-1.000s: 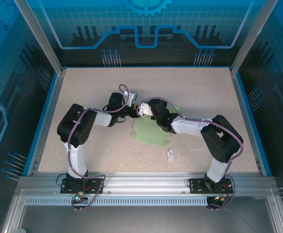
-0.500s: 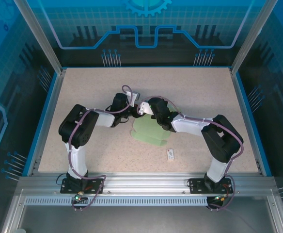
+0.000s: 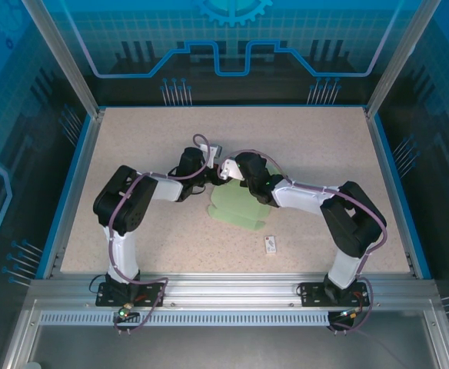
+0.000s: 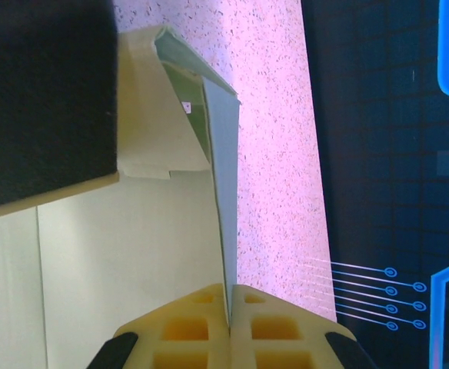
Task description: Fold the paper box
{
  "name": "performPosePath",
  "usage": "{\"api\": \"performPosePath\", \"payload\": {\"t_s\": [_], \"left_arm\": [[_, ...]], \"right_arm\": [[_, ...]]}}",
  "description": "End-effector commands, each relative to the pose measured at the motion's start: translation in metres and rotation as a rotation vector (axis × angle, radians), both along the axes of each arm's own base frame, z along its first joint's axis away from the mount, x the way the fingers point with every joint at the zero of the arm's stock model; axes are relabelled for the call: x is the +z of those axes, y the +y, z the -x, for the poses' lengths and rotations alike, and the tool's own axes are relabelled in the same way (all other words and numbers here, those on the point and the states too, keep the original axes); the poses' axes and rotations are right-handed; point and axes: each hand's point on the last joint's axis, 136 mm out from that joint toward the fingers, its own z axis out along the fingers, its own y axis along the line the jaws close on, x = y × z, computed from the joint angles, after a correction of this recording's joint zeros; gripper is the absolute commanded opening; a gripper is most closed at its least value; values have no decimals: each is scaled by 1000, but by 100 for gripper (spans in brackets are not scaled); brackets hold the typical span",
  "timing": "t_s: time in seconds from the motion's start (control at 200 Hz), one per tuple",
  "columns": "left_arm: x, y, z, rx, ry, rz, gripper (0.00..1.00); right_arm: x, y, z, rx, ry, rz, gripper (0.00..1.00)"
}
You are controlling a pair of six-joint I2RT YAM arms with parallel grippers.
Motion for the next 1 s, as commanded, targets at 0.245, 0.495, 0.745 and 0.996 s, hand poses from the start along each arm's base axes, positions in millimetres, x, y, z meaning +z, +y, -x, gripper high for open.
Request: {"api": "performPosePath", "payload": {"t_s": [0.245,0.495,0.745,0.996], "left_arm": [[23,2,2,-24,-106,40,60],[20,3,16,-45,-158,-27,60],[9,3,20,-45,-159,-94,53],[0,11,21,-5,-178,-155,46]], "right_arm": [[11,10,6,62,62,-64,0],[6,8,18,78,129,-75,0],[4,12,22,92,152,-83,0],[1,16,24,99,173,-79,0]]}}
